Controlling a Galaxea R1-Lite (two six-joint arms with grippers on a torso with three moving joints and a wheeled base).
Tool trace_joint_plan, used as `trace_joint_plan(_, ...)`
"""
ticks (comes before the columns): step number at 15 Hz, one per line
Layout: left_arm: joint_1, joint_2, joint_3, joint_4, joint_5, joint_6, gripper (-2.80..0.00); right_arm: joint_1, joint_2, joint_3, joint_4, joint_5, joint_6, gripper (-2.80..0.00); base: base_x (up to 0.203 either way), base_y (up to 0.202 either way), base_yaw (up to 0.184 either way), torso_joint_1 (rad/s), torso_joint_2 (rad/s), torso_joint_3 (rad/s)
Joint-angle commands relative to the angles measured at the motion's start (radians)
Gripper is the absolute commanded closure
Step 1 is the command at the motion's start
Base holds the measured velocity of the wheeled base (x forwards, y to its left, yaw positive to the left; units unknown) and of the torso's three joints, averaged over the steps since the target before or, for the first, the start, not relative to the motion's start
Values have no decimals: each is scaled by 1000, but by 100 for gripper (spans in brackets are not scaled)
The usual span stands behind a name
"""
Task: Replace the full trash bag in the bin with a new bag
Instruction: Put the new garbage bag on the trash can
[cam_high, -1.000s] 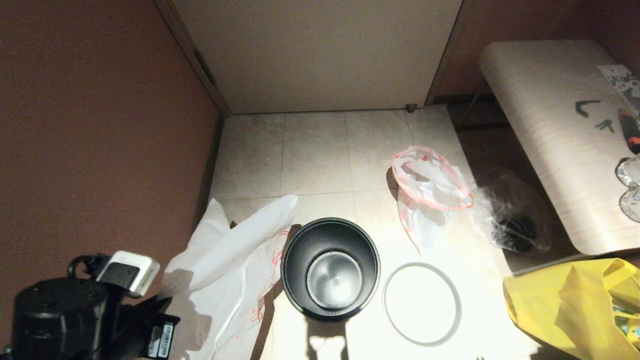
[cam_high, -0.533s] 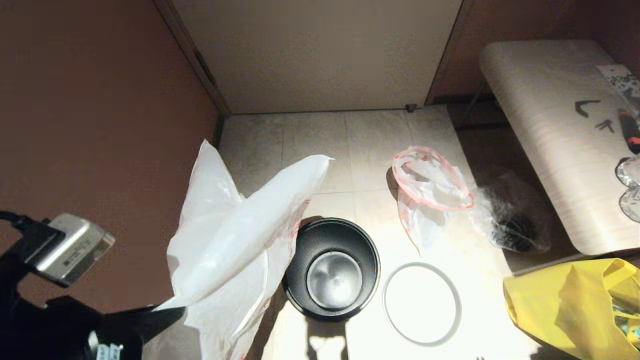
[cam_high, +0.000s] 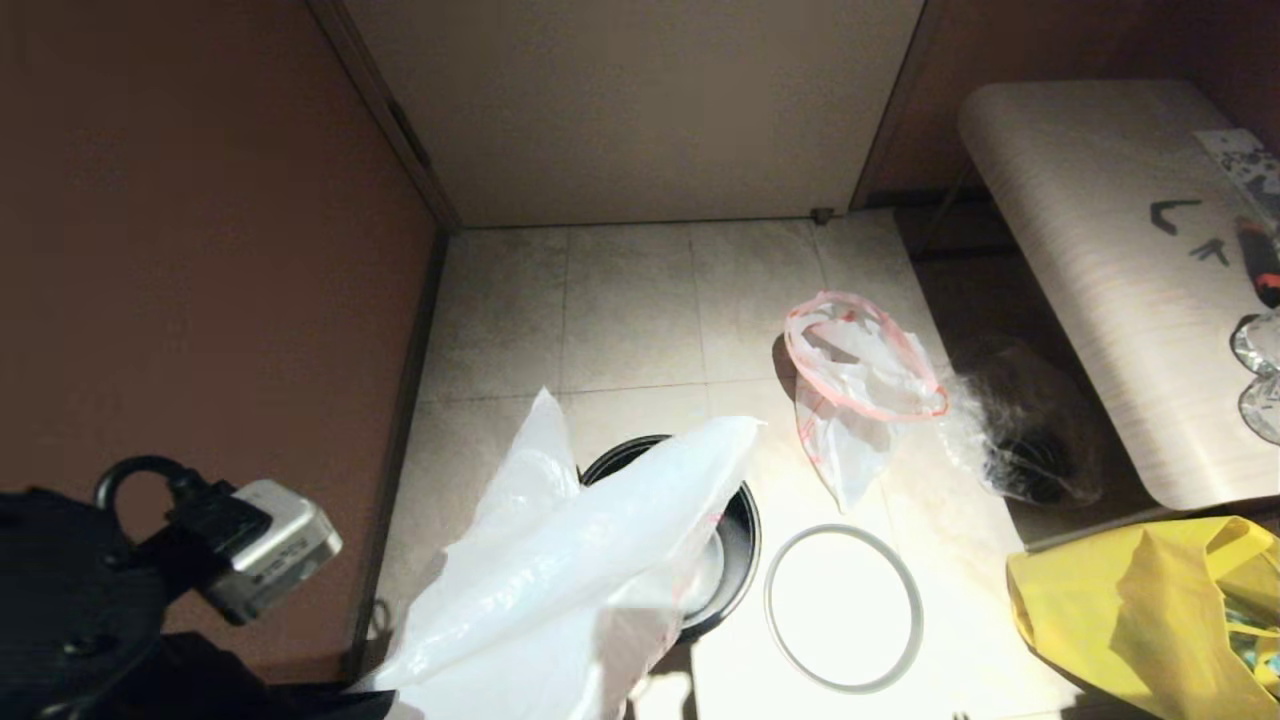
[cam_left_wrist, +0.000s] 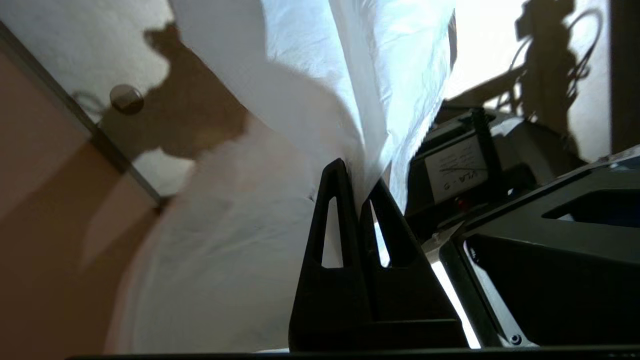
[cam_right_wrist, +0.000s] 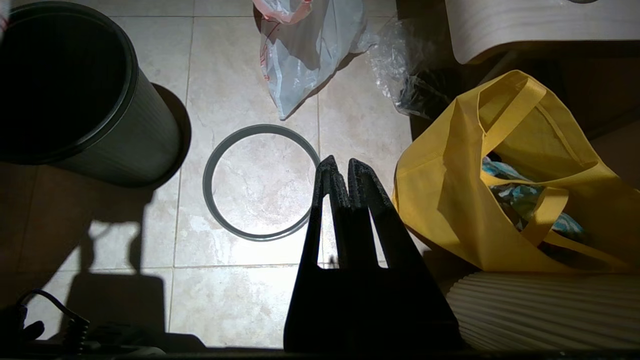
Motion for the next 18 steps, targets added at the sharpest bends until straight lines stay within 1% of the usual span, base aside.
trace_joint_plan(1, 2, 77, 5, 2, 3, -4, 0, 2, 14, 0, 2, 0, 1, 0, 0, 0, 0, 0, 0, 0)
trace_joint_plan(3, 17, 156, 8, -6, 1, -9, 0, 2, 28, -16, 1, 3, -5, 0, 0, 0, 0, 0, 0, 0)
trace_joint_plan(5, 32, 222, 14, -41, 1, -10, 0, 2, 104, -106, 2, 23, -20, 0, 0, 0, 0, 0, 0, 0)
trace_joint_plan(7, 39, 256, 21, -93, 2, -3, 0, 2, 263, -208, 0, 45, -73, 0, 0, 0, 0, 0, 0, 0)
trace_joint_plan(9, 35, 293, 20, -100, 4, -4, 0, 4, 454, -297, -5, 58, -121, 0, 0, 0, 0, 0, 0, 0)
trace_joint_plan(11, 40, 294, 23, -102, 4, -9, 0, 25, 684, -436, -7, 51, -152, 0, 0, 0, 0, 0, 0, 0)
trace_joint_plan(12, 54, 299, 16, -105, 4, -7, 0, 55, 789, -512, -7, 27, -162, 0, 0, 0, 0, 0, 0, 0)
trace_joint_plan(14, 82, 348, 1, -136, 5, -2, 0, 181, 1004, -670, -6, -67, -172, 0, 0, 0, 0, 0, 0, 0)
trace_joint_plan(15, 92, 373, 1, -158, 12, -1, 0, 242, 1097, -726, -7, -113, -172, 0, 0, 0, 0, 0, 0, 0)
trace_joint_plan(17, 102, 409, 14, -212, 21, -3, 0, 339, 1307, -804, -35, -179, -146, 0, 0, 0, 0, 0, 0, 0)
trace_joint_plan(18, 101, 443, 15, -236, 21, -6, 0, 375, 1414, -828, -79, -197, -117, 0, 0, 0, 0, 0, 0, 0)
